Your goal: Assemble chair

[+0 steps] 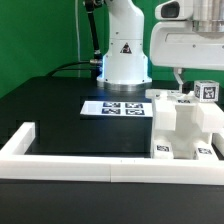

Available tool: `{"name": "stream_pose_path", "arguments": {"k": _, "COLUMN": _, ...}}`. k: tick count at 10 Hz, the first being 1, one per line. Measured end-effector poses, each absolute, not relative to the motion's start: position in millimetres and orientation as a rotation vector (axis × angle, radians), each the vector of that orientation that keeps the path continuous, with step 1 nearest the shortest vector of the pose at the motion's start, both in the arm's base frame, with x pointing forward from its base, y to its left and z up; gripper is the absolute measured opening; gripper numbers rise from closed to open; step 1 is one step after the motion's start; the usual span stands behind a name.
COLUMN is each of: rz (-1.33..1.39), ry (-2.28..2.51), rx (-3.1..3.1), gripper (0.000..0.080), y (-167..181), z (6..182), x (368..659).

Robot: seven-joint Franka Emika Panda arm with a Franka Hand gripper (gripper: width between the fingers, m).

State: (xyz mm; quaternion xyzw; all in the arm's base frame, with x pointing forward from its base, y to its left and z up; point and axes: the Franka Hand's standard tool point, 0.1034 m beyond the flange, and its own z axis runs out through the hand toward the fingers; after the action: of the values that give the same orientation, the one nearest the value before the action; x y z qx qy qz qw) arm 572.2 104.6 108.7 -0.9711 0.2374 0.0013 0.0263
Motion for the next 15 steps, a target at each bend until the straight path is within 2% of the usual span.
{"name": "stream_pose_path", "arguments": {"k": 6, "rz": -0.013, "ry": 0.139, "rx": -3.095, "gripper": 0.0649, "y": 102.5, "z": 108.4, "x": 572.4}}
{"name": "stream_pose_path", "arguments": {"k": 8, "rz": -0.013, "ry": 0.095, "rx": -3.097, "gripper": 0.0649, "y": 101.6, "z": 108.3, "x": 572.4}}
{"name": "stream_pose_path", "arguments": {"k": 9, "rz": -0.013, "ry": 0.096, "rx": -3.097, "gripper": 0.0554, "y": 101.6, "z": 108.2, "x": 572.4}}
{"name": "stream_pose_path", "arguments": {"k": 10, "rz": -0.013, "ry": 0.096, "rx": -3.097, "gripper": 0.0554, "y": 101.5, "z": 108.2, "x": 572.4}}
{"name": "stream_pose_path", "arguments": {"k": 11, "rz": -0.013, "ry": 0.096, "rx": -3.097, "gripper": 0.0359, "y": 101.5, "z": 108.2, "x": 572.4}}
{"name": "stream_pose_path", "arguments": {"k": 12, "rz": -0.013, "ry": 0.098, "rx": -3.097, "gripper": 0.0268, "y": 101.4, "z": 108.2, "x": 572.4}}
{"name": "stream_pose_path", "arguments": {"k": 15, "rz": -0.01, "ry": 0.236, "rx": -3.085, "gripper": 0.0268, "y": 98.8, "z": 108.0, "x": 572.9}}
